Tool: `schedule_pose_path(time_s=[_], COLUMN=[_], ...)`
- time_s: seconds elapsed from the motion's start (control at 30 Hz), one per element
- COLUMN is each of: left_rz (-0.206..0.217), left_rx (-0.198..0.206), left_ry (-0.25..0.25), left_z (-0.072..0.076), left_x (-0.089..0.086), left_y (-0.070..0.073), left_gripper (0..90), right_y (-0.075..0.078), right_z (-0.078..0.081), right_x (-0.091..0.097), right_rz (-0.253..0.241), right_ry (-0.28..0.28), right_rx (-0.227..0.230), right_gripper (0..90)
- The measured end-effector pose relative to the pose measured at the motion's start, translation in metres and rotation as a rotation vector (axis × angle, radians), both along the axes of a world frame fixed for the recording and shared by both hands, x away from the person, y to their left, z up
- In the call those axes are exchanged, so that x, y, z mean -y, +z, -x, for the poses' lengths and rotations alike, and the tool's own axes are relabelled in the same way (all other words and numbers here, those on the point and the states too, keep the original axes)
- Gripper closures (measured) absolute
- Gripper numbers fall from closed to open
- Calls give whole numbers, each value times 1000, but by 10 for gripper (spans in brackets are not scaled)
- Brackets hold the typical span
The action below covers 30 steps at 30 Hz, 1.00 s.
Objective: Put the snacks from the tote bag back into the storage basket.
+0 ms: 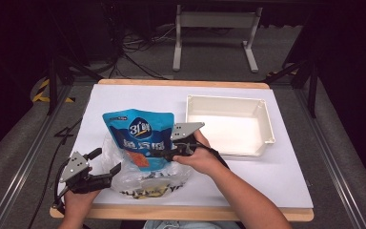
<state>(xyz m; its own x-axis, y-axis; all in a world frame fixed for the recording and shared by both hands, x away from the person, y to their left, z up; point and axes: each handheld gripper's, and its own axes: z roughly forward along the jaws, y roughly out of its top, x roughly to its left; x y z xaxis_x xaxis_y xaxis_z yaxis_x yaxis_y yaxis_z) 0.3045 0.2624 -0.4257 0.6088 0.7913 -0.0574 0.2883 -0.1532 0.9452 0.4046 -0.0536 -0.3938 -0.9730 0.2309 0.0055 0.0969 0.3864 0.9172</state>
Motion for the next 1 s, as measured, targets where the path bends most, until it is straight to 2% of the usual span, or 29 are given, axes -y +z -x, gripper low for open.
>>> schedule_pose_path(time_s=[0.2, 0.27, 0.33, 0.53, 0.77, 0.8, 1.0], left_rz=[5, -3, 7, 6, 4, 4, 6], left_rx=[2, 0, 9, 9, 6, 5, 8], left_ry=[-2, -5, -1, -2, -1, -2, -2], left_z=[1, 1, 1, 1, 1, 1, 1], left_x=[-1, -2, -1, -1, -1, -1, -1], left_y=[0, 1, 0, 1, 1, 1, 1], left_gripper=[118, 118, 118, 118, 118, 118, 118], right_y=[5, 7, 11, 28, 45, 48, 64], right_z=[3, 3, 3, 4, 4, 4, 2], right_x=[-4, -6, -7, -8, -5, -4, -1], right_rz=[16, 25, 27, 23, 16, 8, 12], right_ry=[-20, -17, -12, -1, -4, -6, -6], right_rx=[1, 4, 16, 43, 56, 46, 69], right_gripper=[591, 591, 591, 592, 590, 590, 589])
